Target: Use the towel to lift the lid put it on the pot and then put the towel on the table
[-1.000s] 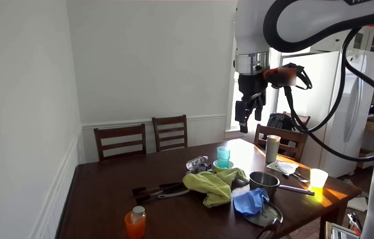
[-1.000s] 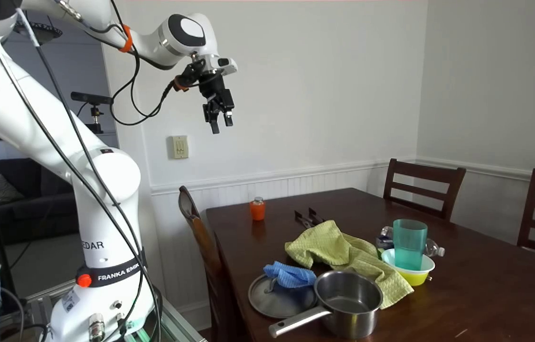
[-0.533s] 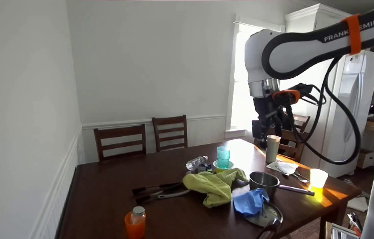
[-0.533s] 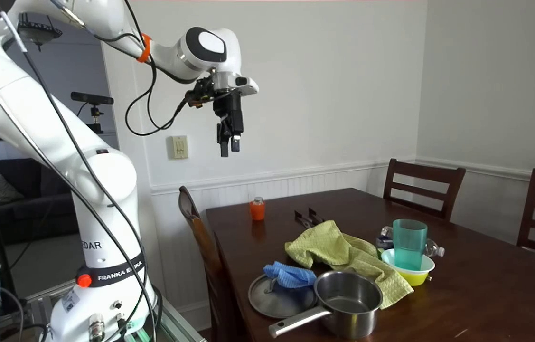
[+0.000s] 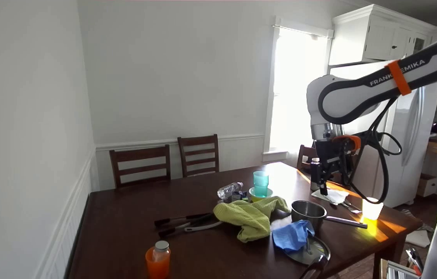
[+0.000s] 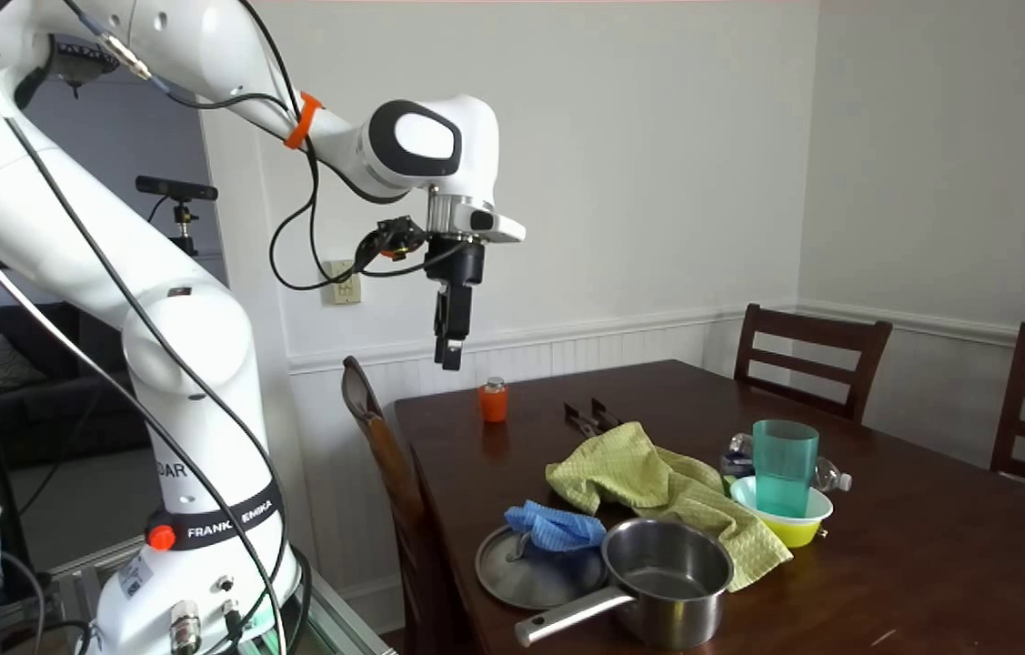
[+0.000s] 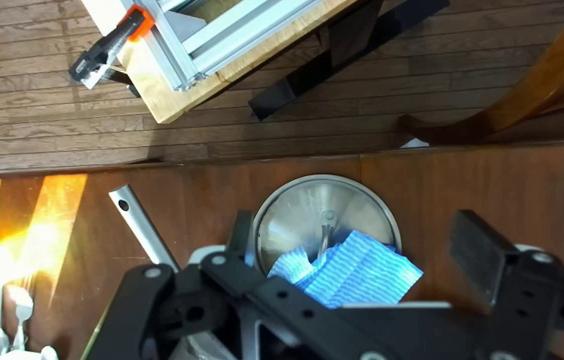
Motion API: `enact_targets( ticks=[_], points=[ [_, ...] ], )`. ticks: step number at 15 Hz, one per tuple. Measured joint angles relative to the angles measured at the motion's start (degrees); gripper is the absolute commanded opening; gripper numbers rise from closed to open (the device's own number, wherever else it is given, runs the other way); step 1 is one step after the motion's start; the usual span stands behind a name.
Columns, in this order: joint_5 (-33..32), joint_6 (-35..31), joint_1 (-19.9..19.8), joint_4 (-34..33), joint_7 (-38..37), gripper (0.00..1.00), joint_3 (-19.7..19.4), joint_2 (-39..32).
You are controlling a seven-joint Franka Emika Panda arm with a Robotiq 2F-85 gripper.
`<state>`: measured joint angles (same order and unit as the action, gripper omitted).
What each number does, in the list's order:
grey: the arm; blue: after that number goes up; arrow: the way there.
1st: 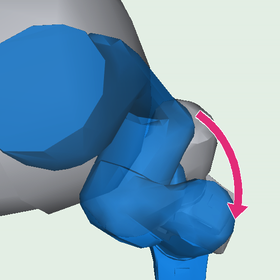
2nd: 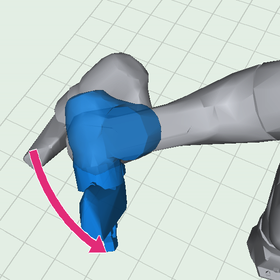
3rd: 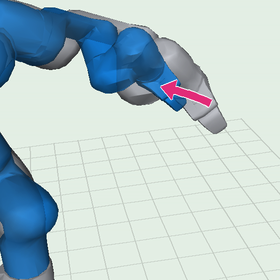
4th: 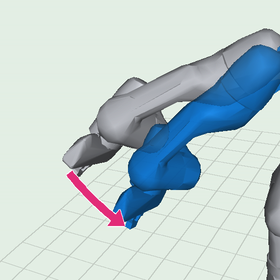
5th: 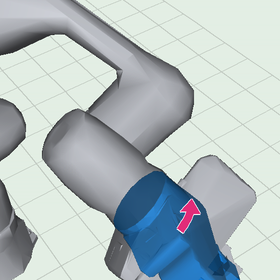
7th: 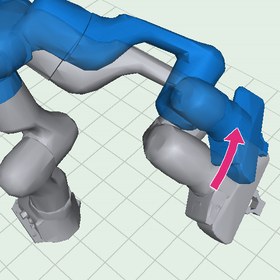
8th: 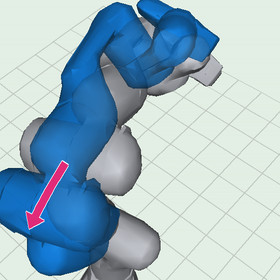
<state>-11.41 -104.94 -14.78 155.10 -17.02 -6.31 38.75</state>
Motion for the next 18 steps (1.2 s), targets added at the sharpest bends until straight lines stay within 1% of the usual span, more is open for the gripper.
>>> enact_targets(
  ticks=[3,16,18],
  points=[
    [-0.04,-0.41,-1.89,1.75,0.0,1.0,-0.51,-0.32],
    [-0.04,-0.52,-1.97,1.9,-0.02,1.0,-0.42,-0.34],
    [-0.04,-3.02,-1.97,2.24,0.54,1.0,-0.54,-0.48]
  ],
)
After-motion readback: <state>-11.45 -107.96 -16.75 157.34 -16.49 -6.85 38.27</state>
